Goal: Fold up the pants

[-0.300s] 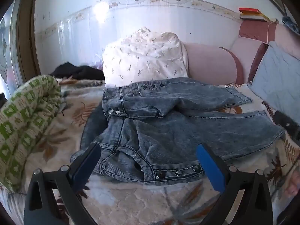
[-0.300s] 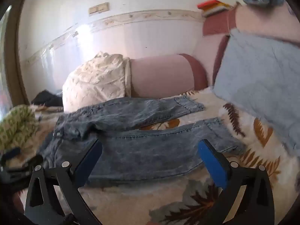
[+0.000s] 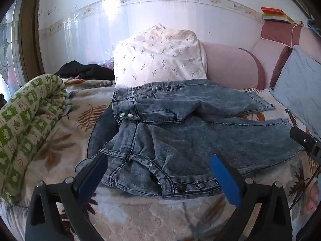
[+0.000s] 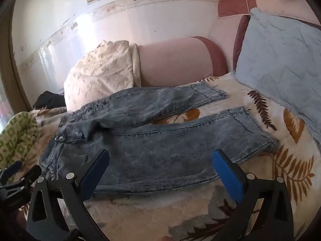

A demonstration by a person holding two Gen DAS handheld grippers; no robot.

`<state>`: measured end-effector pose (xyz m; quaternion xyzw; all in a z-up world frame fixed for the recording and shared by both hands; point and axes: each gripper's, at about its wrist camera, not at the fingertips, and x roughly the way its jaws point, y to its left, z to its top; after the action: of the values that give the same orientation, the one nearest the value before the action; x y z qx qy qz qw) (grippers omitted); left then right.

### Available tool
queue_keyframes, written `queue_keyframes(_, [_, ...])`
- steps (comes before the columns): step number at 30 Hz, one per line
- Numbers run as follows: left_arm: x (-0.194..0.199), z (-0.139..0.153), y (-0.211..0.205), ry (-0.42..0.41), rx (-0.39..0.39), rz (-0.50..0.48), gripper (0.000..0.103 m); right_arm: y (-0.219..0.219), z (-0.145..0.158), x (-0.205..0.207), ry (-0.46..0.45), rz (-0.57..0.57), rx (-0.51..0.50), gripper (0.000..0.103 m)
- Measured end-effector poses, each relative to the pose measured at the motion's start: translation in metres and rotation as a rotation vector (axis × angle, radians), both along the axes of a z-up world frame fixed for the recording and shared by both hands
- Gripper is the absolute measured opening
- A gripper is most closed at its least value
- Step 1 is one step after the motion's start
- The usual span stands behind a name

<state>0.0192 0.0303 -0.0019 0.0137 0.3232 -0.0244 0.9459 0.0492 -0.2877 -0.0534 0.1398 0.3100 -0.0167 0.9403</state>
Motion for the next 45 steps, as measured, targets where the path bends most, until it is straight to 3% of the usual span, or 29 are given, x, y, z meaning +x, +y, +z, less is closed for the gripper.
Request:
queue_keyframes(5, [0.008, 0.001, 0.015, 0.016, -0.004, 0.002, 0.103, 0.018, -0.003, -0.017, 0.005, 0.047, 0.002, 0.103])
queue_keyframes(7, [-0.003, -0.009, -0.005, -0.006, 0.031, 0.024, 0.103, 0.024, -0.002, -0.022, -0.006, 0.067, -0.004, 0.103])
queue_keyframes(12, [-0.003, -0.012, -0.005, 0.006, 0.035, 0.034, 0.103, 0.032, 0.000, -0.026, -0.021, 0.093, -0.020, 0.103])
queue_keyframes(45, [-0.004, -0.009, -0.001, -0.002, 0.054, 0.057, 0.103, 0.039, 0.000, -0.027, -0.020, 0.128, -0.013, 0.103])
